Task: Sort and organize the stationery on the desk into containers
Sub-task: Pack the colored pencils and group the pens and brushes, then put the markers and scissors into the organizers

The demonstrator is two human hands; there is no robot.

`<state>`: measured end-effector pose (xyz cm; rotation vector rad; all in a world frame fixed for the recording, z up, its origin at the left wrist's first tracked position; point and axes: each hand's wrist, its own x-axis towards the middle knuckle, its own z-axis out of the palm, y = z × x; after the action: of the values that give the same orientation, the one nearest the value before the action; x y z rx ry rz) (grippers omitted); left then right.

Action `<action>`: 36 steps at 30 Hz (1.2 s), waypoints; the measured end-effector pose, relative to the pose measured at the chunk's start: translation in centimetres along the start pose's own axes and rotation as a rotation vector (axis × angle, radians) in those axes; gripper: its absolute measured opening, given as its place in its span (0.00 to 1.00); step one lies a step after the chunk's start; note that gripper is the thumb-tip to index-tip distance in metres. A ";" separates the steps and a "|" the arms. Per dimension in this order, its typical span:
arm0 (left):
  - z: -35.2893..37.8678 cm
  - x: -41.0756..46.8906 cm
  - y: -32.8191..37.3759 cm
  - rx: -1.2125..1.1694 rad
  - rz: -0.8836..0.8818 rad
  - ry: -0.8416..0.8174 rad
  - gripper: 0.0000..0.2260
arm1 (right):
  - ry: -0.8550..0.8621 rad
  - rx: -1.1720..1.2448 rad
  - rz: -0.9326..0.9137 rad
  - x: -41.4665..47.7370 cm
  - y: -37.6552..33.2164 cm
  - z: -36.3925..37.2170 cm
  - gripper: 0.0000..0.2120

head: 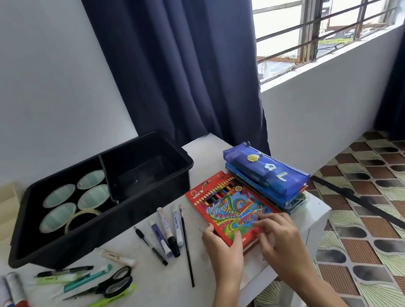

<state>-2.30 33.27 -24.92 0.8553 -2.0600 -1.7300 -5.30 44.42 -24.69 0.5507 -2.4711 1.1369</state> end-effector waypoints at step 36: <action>-11.3 0.4 7.3 -0.591 0.095 0.309 0.24 | -0.214 0.545 -0.169 5.8 -7.8 -1.8 0.15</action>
<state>2.27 24.88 -15.45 0.7536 -1.2667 -1.8624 -6.16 39.99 -15.85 1.0593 -2.2062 1.7634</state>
